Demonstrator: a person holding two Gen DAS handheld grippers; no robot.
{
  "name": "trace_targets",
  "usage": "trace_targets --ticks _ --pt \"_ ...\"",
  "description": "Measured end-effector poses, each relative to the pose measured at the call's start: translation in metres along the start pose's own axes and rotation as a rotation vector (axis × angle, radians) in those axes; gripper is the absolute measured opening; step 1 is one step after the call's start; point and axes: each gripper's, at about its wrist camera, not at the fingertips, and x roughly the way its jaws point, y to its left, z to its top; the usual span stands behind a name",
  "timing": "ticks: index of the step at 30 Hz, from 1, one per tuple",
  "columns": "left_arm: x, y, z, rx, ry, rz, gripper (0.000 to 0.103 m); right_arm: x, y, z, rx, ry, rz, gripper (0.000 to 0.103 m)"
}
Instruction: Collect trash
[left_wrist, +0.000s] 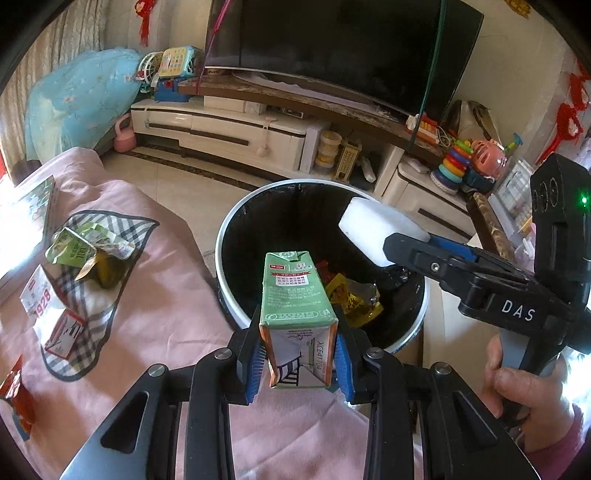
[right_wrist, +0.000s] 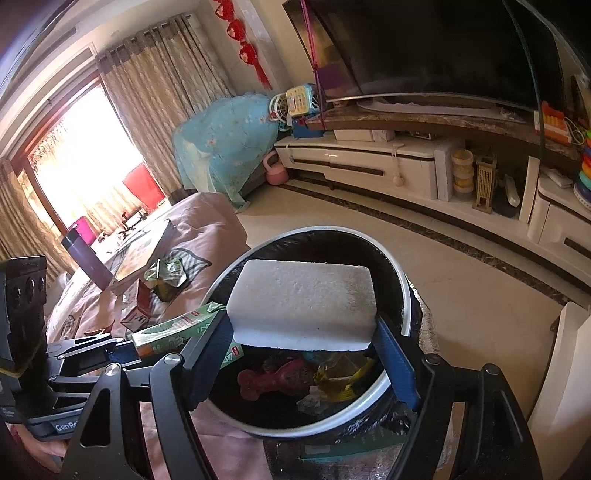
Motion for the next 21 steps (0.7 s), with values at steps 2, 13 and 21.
trace_targets --ticks 2,13,21 --pt "0.003 -0.001 0.002 -0.005 0.005 0.001 0.032 0.003 -0.001 0.002 -0.003 0.007 -0.006 0.08" --pt "-0.029 0.021 -0.02 -0.077 -0.047 0.001 0.065 -0.002 0.003 0.001 0.018 0.009 -0.003 0.087" --pt "-0.068 0.054 -0.073 -0.156 -0.06 0.033 0.068 -0.016 0.036 -0.018 0.006 -0.016 0.043 0.098"
